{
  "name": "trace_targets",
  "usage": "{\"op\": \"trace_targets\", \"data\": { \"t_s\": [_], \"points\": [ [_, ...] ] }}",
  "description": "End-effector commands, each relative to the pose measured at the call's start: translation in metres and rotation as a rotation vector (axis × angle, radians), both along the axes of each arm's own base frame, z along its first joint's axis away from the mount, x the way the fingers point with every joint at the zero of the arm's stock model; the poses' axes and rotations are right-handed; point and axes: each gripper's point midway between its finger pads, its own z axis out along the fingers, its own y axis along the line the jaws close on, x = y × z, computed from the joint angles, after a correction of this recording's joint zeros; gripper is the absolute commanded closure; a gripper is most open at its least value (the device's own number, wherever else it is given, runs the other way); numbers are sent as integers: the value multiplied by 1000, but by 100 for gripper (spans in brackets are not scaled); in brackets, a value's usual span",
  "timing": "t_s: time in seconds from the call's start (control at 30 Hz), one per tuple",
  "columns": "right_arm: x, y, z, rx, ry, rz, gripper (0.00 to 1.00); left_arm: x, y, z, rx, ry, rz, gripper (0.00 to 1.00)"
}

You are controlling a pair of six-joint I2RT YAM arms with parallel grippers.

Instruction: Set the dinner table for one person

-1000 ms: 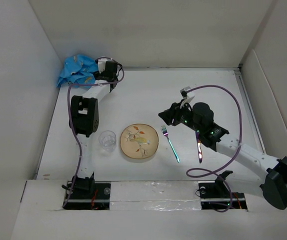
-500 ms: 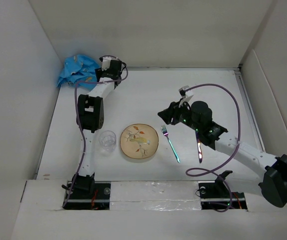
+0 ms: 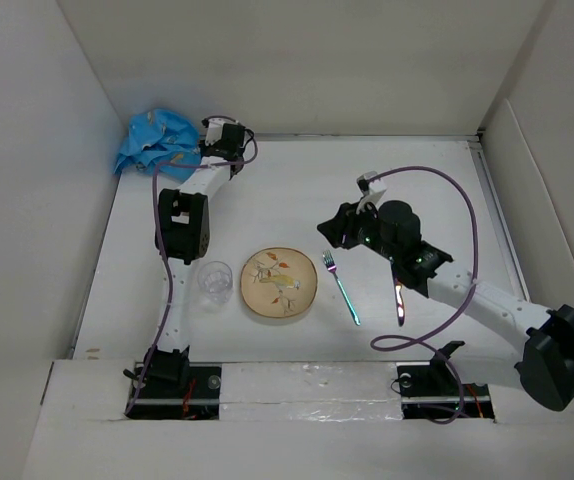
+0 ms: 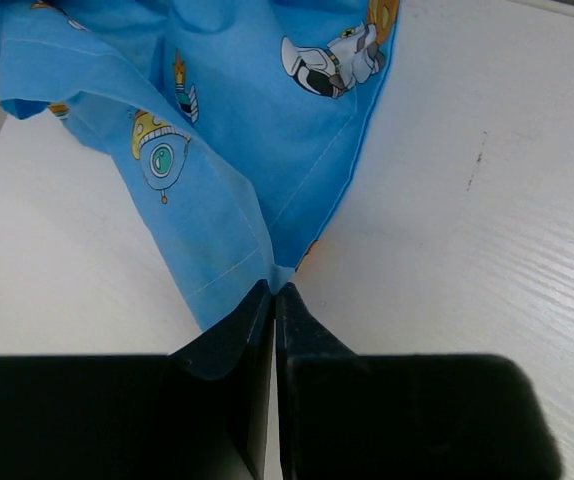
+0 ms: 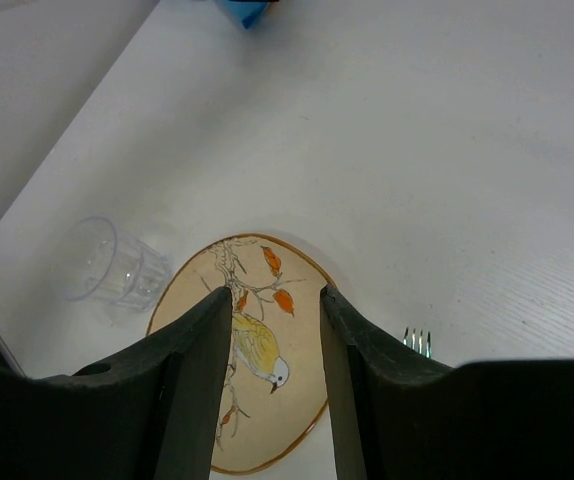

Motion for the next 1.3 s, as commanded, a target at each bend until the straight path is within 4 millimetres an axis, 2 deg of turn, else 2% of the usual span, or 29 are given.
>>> {"op": "trace_targets", "data": {
  "t_s": [0.0, 0.07, 0.2, 0.3, 0.33, 0.43, 0.5, 0.6, 0.77, 0.9, 1.07, 1.1, 1.13, 1.17, 1.23, 1.27],
  "points": [
    [12, -4, 28, 21, -64, -41, 54, -3, 6, 46, 43, -69, 21, 100],
    [12, -4, 28, 17, -63, -42, 54, -5, 8, 61, 45, -91, 26, 100],
    [10, -2, 29, 21, -60, -28, 54, -8, 10, 67, 59, -98, 24, 100],
    [9, 1, 28, 25, -61, -14, 54, -5, 9, 64, 64, -79, 13, 71],
    [9, 1, 28, 24, -58, -10, 54, -5, 8, 60, 65, -69, 11, 53],
    [7, 5, 29, 23, -63, 3, 54, 0, 3, 60, 40, -77, -15, 40],
    [7, 6, 27, 21, -60, 7, 54, 3, 0, 60, 30, -78, -29, 40],
    [8, 7, 26, 19, -58, 11, 54, 8, -4, 58, 17, -77, -57, 41],
    [7, 13, 23, 10, -51, 28, 54, 16, -6, 53, 28, -85, -73, 51],
    [7, 15, 20, -2, -48, 29, 54, 22, -6, 55, 45, -96, -74, 66],
    [9, 14, 16, -16, -42, 17, 54, 21, -2, 46, 75, -71, -68, 68],
    [9, 14, 18, -11, -43, 16, 54, 20, 0, 43, 85, -62, -65, 73],
    [9, 14, 18, -12, -44, 17, 53, 18, 1, 42, 94, -58, -59, 87],
    [9, 14, 17, -13, -43, 17, 53, 16, 5, 43, 109, -60, -42, 93],
    [9, 13, 19, -11, -45, 17, 54, 13, 6, 43, 115, -64, -33, 100],
    [9, 13, 18, -13, -45, 11, 54, 13, 7, 45, 118, -68, -28, 100]
  ]
}}
